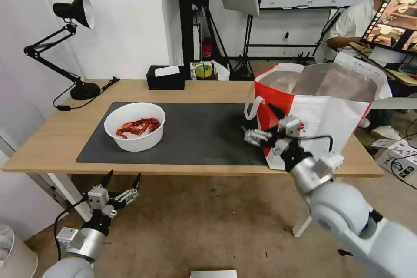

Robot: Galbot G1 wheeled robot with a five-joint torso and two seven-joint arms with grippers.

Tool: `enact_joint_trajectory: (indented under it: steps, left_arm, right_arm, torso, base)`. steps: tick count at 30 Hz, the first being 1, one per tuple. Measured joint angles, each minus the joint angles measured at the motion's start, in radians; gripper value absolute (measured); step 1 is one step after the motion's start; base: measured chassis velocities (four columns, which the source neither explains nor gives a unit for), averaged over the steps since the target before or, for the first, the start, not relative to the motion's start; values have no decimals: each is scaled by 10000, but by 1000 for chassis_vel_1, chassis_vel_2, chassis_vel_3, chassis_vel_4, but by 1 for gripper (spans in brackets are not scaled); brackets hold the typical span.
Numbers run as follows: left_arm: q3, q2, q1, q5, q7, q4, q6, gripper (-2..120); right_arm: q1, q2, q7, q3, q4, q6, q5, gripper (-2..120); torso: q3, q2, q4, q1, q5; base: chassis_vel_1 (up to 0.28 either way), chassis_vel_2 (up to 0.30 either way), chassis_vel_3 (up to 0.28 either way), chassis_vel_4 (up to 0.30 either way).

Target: Pick up the trash from the table and place it into the takeout bag.

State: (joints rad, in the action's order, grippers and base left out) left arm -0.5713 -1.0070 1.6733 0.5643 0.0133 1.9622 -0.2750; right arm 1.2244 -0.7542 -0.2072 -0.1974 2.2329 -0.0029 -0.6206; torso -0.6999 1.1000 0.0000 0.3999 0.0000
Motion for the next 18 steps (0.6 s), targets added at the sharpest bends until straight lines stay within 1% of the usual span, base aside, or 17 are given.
enact_joint_trajectory:
  steps: [1, 2, 3, 5, 6, 9, 10, 13, 18]
  left_arm:
    - [-8, -2, 2, -2, 8, -14, -13, 100]
    - [-8, -2, 2, -2, 8, -14, -13, 100]
    - [-13, -8, 7, -6, 22, -41, -45, 100]
    - [-15, -9, 5, -13, 36, -86, -89, 100]
    - [-15, -9, 5, -13, 36, -86, -89, 100]
    - [-4, -8, -33, -27, 49, -150, -154, 100]
    - [-4, -8, -33, -27, 49, -150, -154, 100]
    - [35, -20, -44, -52, 66, -203, -212, 100]
    - [51, -65, -44, -105, 78, -290, -337, 100]
  right_arm:
    - [413, -90, 87, -151, 4, 123, 185, 100]
    - [413, -90, 87, -151, 4, 123, 185, 100]
    - [911, -232, 181, -324, -1, 287, 424, 100]
    - [1853, -601, 293, -561, -183, 824, 1059, 100]
    - [1853, -601, 293, -561, -183, 824, 1059, 100]
    - [2925, -1173, 298, -761, -666, 1602, 2085, 100]
    - [2925, -1173, 298, -761, -666, 1602, 2085, 100]
    - [3552, -1625, 272, -863, -1060, 1979, 2626, 100]
    - [3806, -1843, 134, -866, -1582, 2342, 3023, 100]
  torso:
    - [0, 0, 0, 0, 0]
    - [0, 0, 0, 0, 0]
    - [0, 0, -1, 0, 1]
    - [0, 1, -2, -1, 0]
    - [0, 1, -2, -1, 0]
    - [0, 0, -1, 0, 1]
    - [0, 0, -1, 0, 1]
    - [0, 1, -2, -1, 0]
    - [0, 0, -1, 0, 0]
  base:
    - [0, 0, 0, 0]
    - [0, 0, 0, 0]
    - [0, 0, 0, 0]
    - [0, 0, 0, 0]
    - [0, 0, 0, 0]
    - [0, 0, 0, 0]
    - [0, 0, 0, 0]
    - [0, 0, 0, 0]
    - [0, 0, 0, 0]
